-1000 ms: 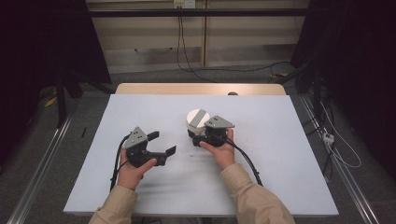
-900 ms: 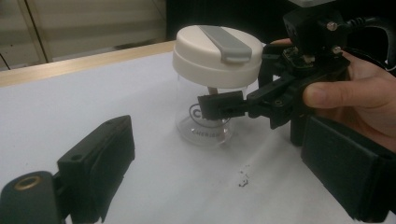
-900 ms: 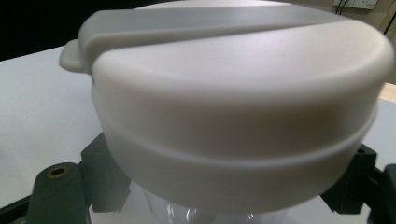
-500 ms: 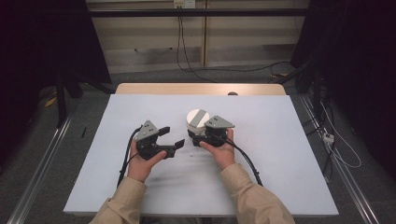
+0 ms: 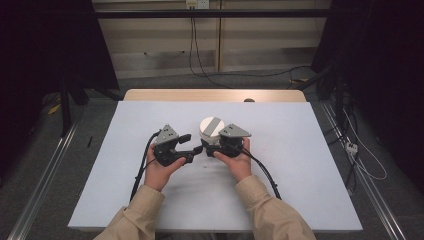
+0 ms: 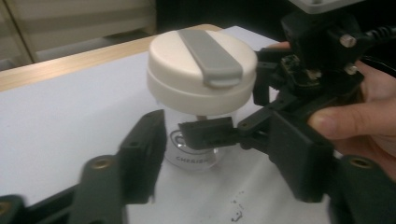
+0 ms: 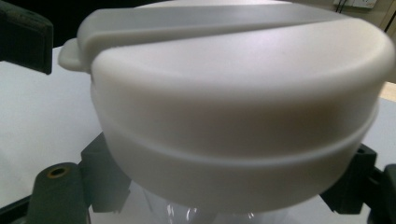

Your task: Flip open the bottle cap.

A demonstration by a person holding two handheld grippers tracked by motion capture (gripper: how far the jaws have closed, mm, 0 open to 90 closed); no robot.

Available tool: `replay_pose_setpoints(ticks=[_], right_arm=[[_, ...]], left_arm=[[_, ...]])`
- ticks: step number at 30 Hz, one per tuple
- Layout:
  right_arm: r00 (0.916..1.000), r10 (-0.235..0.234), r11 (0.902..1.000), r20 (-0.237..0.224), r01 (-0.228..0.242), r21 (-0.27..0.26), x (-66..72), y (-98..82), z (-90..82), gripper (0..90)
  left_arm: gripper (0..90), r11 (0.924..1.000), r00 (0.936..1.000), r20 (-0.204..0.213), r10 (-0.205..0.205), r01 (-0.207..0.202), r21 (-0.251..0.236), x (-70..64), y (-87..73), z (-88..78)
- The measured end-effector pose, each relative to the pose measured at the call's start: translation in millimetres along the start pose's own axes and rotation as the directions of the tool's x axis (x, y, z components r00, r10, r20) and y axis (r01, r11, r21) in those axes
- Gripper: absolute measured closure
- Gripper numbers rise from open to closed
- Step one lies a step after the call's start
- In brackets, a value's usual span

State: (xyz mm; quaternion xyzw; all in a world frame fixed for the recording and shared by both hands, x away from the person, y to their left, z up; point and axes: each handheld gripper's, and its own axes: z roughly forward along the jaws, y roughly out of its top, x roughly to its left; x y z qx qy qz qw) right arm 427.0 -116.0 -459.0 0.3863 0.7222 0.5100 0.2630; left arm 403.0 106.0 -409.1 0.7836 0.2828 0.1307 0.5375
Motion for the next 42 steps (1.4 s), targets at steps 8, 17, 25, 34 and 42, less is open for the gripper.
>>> replay_pose_setpoints(ticks=[8, 17, 25, 34, 42], right_arm=[[1.0000, 0.001, 1.0000, 0.002, -0.001, 0.001, 0.2, 0.1, 0.1, 18.5], [1.0000, 0.002, 1.0000, 0.003, -0.002, 0.003, 0.4, 0.2, 0.1, 18.5], [1.0000, 0.001, 1.0000, 0.005, -0.001, 0.004, 0.5, 0.2, 0.1, 18.6], [1.0000, 0.001, 1.0000, 0.004, -0.001, 0.003, 0.5, 0.1, 0.2, 18.6], [1.0000, 0.001, 1.0000, 0.005, -0.001, 0.004, 0.7, 0.0, 0.1, 18.6]], left_arm=[[65.3, 0.9985, 0.9996, -0.003, 0.027, -0.027, 0.047, -0.7, 0.4, 6.4], [75.8, 0.9972, 0.9996, -0.015, 0.023, -0.022, 0.072, -0.6, 5.0, 10.6], [80.5, 0.9955, 0.9993, -0.031, 0.023, -0.020, 0.092, -3.3, 3.8, 13.8], [90.0, 0.9929, 1.0000, 0.005, -0.005, 0.004, 0.119, -5.4, 8.7, 16.5], [90.0, 0.9952, 0.9999, -0.008, -0.009, 0.009, 0.097, -6.5, 14.1, 20.2]])
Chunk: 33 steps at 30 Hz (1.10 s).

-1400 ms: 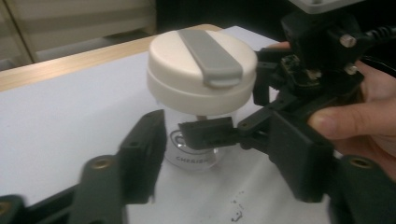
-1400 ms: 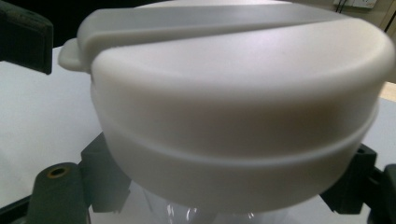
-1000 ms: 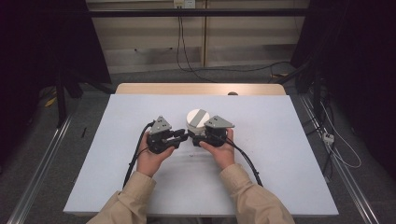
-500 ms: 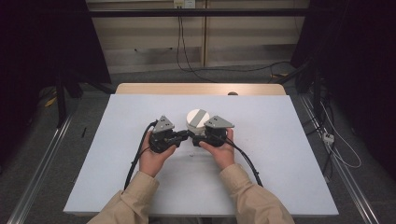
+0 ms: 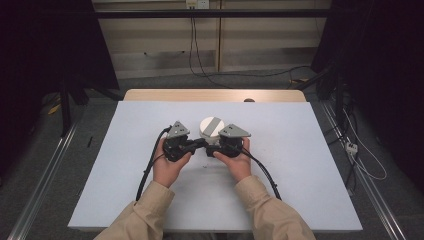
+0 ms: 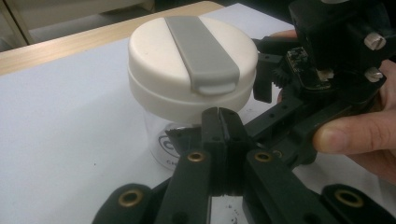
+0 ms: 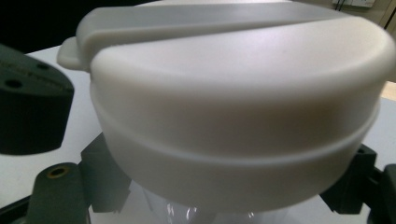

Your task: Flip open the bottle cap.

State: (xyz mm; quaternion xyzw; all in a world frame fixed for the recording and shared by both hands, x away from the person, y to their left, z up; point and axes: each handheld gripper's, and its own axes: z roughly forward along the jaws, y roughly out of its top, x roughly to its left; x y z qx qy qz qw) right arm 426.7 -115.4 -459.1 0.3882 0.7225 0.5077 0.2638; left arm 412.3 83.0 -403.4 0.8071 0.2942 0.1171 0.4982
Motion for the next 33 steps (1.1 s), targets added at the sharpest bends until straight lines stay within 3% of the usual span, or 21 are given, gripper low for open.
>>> replay_pose_setpoints(ticks=[7, 16, 33], right_arm=[[1.0000, 0.001, 1.0000, -0.001, -0.001, -0.001, 0.0, -0.2, 0.1, 18.6], [1.0000, -0.001, 1.0000, -0.002, 0.001, -0.001, -0.1, -0.3, 0.1, 18.6], [1.0000, -0.001, 1.0000, -0.001, 0.001, 0.000, -0.1, -0.7, 0.2, 18.6]], left_arm=[[90.0, 0.9997, 0.9997, -0.013, 0.021, -0.020, 0.011, -2.2, 4.2, 1.3], [90.0, 0.9999, 0.9999, -0.014, -0.010, 0.010, -0.011, -3.0, 7.4, 1.7], [90.0, 0.9997, 0.9998, -0.018, 0.006, -0.006, -0.023, -2.9, 25.6, 0.4]])
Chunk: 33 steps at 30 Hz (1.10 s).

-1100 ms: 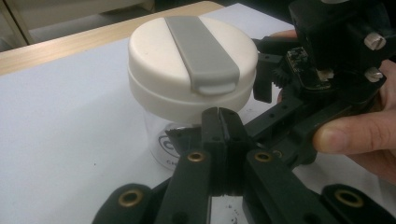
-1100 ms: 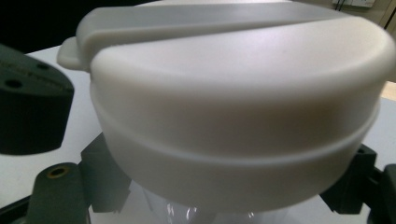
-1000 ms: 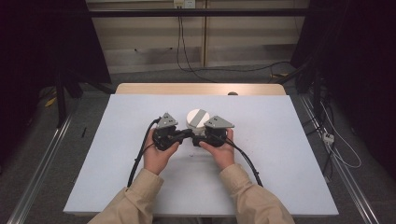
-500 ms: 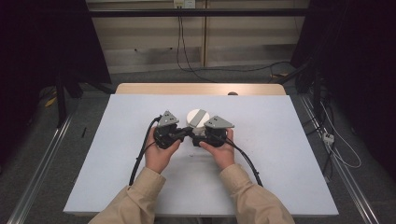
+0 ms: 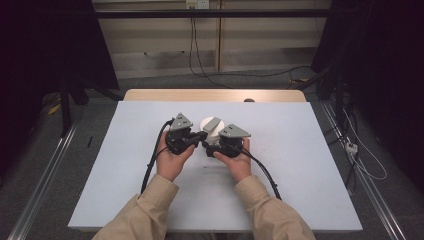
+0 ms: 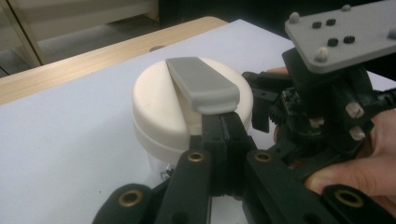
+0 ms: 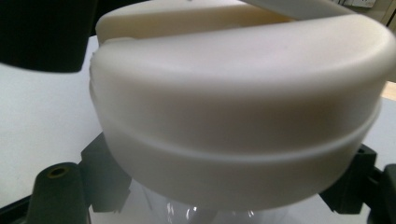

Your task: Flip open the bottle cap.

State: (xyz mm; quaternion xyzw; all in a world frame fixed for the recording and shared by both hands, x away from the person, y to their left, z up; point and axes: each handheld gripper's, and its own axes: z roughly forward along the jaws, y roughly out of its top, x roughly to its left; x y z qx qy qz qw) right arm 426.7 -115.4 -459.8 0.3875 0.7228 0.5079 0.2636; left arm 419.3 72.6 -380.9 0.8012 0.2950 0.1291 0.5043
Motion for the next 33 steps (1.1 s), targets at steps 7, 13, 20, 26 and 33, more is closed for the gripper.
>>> replay_pose_setpoints(ticks=[7, 13, 20, 26, 33], right_arm=[[1.0000, 0.000, 1.0000, 0.000, 0.000, 0.000, 0.1, -0.1, 0.0, 18.6], [1.0000, 0.002, 1.0000, 0.000, -0.002, 0.001, 0.3, -0.1, 0.0, 18.6], [1.0000, 0.001, 1.0000, 0.000, -0.001, 0.001, 0.4, -0.1, 0.0, 18.6], [1.0000, 0.001, 1.0000, 0.002, -0.001, 0.002, 0.5, -0.1, 0.0, 18.6], [1.0000, 0.000, 1.0000, 0.002, 0.000, 0.001, 0.4, -0.2, 0.1, 18.6]], left_arm=[[90.0, 1.0000, 1.0000, -0.007, 0.002, -0.002, -0.002, 1.0, 8.5, 0.4], [90.0, 1.0000, 0.9999, -0.010, 0.008, -0.008, 0.004, 1.3, 13.3, 2.0], [90.0, 1.0000, 0.9999, -0.013, 0.006, -0.006, 0.000, 2.6, 17.6, 3.0], [90.0, 1.0000, 0.9999, -0.014, 0.007, -0.007, -0.002, 2.9, 22.9, 4.8], [90.0, 1.0000, 0.9999, -0.015, 0.007, -0.007, -0.004, 3.4, 26.7, 7.6]])
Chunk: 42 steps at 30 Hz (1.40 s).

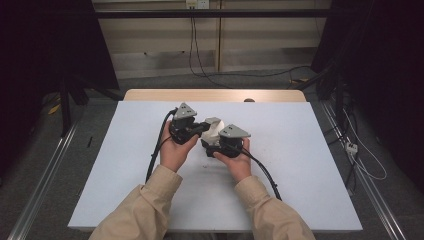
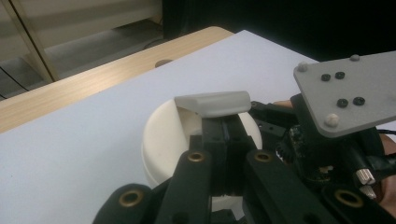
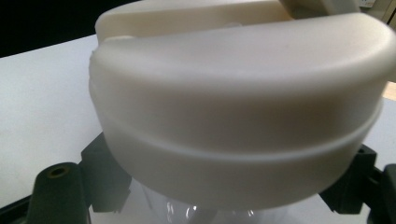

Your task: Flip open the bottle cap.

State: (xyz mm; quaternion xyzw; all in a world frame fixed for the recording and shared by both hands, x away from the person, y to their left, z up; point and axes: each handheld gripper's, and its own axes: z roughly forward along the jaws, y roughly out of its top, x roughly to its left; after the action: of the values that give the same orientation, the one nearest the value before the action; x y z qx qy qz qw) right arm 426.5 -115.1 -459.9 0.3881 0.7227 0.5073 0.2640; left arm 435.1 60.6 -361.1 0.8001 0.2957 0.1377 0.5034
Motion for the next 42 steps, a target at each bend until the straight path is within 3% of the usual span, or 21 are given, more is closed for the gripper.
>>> replay_pose_setpoints(ticks=[42], right_arm=[[1.0000, -0.005, 1.0000, -0.002, 0.005, 0.001, -0.4, -0.3, 0.3, 18.7]], left_arm=[[90.0, 1.0000, 1.0000, 0.007, 0.006, -0.006, 0.004, 3.0, 24.2, 13.4]])
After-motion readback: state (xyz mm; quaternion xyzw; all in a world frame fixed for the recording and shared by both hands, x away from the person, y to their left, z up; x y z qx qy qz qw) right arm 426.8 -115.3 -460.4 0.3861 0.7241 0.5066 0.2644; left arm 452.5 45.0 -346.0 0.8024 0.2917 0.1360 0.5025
